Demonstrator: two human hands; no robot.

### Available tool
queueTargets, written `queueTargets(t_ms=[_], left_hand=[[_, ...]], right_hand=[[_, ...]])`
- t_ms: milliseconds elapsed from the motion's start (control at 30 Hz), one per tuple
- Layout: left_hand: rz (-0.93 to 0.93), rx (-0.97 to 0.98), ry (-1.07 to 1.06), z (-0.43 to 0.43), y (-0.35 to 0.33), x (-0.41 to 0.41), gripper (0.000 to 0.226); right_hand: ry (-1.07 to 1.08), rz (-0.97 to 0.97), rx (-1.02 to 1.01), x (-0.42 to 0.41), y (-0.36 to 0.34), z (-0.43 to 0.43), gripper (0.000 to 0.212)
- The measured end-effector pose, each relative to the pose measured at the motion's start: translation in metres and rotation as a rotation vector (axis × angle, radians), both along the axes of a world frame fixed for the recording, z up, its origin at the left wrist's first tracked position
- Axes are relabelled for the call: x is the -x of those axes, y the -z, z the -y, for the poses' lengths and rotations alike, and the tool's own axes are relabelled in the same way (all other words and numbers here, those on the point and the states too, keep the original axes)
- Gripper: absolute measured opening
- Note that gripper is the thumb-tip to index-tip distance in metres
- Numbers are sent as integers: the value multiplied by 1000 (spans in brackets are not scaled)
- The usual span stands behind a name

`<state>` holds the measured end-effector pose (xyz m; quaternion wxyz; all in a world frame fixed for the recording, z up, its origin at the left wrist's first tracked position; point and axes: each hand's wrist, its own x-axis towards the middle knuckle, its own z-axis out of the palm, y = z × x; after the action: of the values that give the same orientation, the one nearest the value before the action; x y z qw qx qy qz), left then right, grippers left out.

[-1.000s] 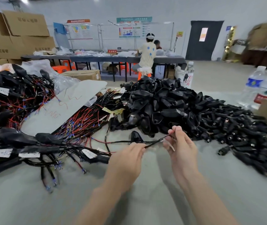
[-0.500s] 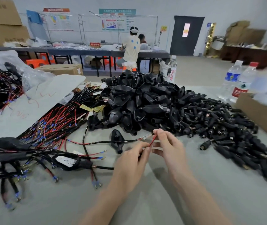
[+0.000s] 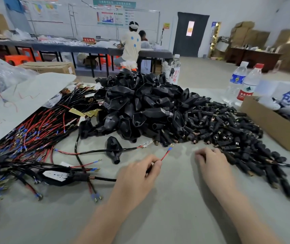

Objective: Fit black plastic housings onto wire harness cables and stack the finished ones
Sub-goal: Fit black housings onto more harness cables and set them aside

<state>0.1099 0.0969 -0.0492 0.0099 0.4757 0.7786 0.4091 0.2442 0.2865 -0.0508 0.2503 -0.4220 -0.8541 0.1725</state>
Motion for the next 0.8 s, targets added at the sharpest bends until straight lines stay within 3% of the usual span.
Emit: queueTargets(t_ms=[133, 267, 333, 567, 800], left_hand=[[-19, -26, 86, 10, -3, -5, 9], [-17, -68, 102, 12, -4, -11, 3], [-15, -78, 91, 9, -5, -10, 5], [-119, -103, 85, 12, -9, -11, 18], [-136, -84, 74, 14, -9, -9, 13]], right_hand=[[-245, -520, 533, 9, -15, 32, 35], [-418, -911, 1051, 15, -16, 48, 32], [-460, -901, 1055, 15, -16, 50, 34], [-563, -699, 675, 9, -15, 48, 51], [-610, -652, 583, 6, -19, 50, 53]])
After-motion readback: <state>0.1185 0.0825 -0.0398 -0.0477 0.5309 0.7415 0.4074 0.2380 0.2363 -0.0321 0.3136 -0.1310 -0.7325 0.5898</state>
